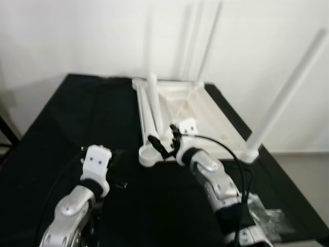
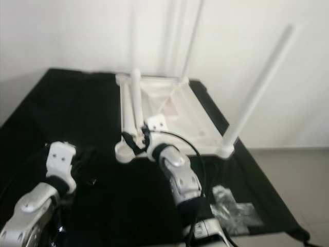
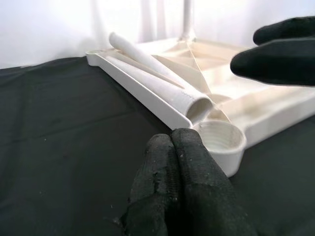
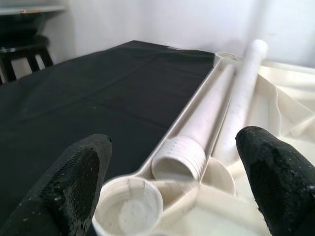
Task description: Building children table
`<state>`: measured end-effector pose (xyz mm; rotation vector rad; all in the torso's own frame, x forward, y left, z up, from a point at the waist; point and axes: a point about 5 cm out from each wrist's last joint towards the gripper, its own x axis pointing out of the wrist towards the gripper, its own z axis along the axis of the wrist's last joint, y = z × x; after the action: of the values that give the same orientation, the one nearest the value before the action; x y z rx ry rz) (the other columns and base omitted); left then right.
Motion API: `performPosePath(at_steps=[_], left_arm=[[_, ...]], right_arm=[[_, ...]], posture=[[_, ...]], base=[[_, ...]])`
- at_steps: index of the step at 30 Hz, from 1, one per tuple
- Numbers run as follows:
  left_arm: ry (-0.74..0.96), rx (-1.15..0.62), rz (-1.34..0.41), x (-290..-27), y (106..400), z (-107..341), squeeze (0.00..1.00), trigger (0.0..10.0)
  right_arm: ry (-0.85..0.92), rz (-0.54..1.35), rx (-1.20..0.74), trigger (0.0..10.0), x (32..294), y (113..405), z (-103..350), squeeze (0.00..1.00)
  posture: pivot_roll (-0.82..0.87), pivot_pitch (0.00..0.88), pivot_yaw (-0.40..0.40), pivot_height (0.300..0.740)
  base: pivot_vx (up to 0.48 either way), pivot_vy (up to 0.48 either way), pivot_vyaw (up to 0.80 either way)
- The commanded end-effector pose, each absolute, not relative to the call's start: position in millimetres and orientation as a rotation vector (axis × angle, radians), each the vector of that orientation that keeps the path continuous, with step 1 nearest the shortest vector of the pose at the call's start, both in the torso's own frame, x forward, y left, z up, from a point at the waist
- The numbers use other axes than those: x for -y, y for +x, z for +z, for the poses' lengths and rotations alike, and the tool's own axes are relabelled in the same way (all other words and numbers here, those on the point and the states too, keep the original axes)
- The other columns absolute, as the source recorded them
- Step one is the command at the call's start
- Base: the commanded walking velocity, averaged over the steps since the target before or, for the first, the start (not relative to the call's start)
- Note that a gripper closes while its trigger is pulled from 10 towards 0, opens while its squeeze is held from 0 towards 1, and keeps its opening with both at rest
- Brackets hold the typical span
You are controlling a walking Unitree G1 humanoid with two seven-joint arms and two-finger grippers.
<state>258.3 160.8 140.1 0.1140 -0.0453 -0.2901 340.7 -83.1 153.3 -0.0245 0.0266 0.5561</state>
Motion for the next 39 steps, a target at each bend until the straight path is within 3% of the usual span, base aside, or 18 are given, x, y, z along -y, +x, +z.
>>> performPosePath(at_steps=[1, 14, 19, 22, 23, 29, 36, 39], left_arm=[[0.12, 0.059, -0.318, -154.0, 259.4, 142.8, 0.0, 10.0], [0.254, 0.079, -0.347, -152.0, 261.2, 147.9, 0.0, 10.0], [0.607, 0.12, -0.29, -162.9, 279.0, 167.1, 0.0, 10.0], [0.671, 0.127, -0.278, -166.4, 287.8, 174.9, 0.0, 10.0], [0.728, 0.131, -0.295, -166.3, 292.4, 177.5, 1.0, 10.0], [0.888, 0.137, -0.336, -165.4, 311.1, 185.0, 1.0, 10.0], [1.055, 0.105, -0.411, -161.0, 325.7, 182.2, 1.0, 10.0], [1.112, 0.05, -0.441, -161.5, 333.8, 177.0, 1.0, 10.0]], right_arm=[[-0.022, 0.528, -0.038, 10.0, 93.2, 341.8, 150.4, 0.0], [-0.026, 0.523, -0.054, 10.0, 93.2, 342.7, 149.1, 0.0], [-0.146, 0.666, -0.161, 10.0, 90.2, 329.4, 136.3, 0.0], [-0.173, 0.705, -0.172, 10.0, 89.2, 322.3, 133.8, 0.0], [-0.186, 0.713, -0.18, 10.0, 89.3, 319.7, 132.8, 0.0], [-0.22, 0.73, -0.184, 10.0, 87.9, 314.9, 132.2, 0.0], [-0.253, 0.881, -0.195, 10.0, 78.0, 302.3, 133.4, 0.0], [-0.121, 0.877, -0.205, 10.0, 85.7, 299.6, 135.1, 0.0]], posture=[[0.02, 0.0, -0.061, 0.74], [0.02, 0.0, -0.059, 0.74], [0.01, 0.0, -0.056, 0.74], [0.01, 0.0, -0.053, 0.74], [0.0, 0.0, -0.049, 0.74], [-0.01, 0.0, -0.04, 0.74], [-0.02, 0.0, -0.033, 0.74], [-0.02, 0.0, -0.033, 0.74]], base=[[0.0, 0.0, -0.8], [0.0, 0.0, -0.8], [0.0, 0.0, -0.22], [0.0, 0.0, 0.0], [0.0, 0.0, 0.0], [0.0, 0.0, 0.0], [0.0, 0.0, 0.0], [0.0, 0.0, 0.0]])
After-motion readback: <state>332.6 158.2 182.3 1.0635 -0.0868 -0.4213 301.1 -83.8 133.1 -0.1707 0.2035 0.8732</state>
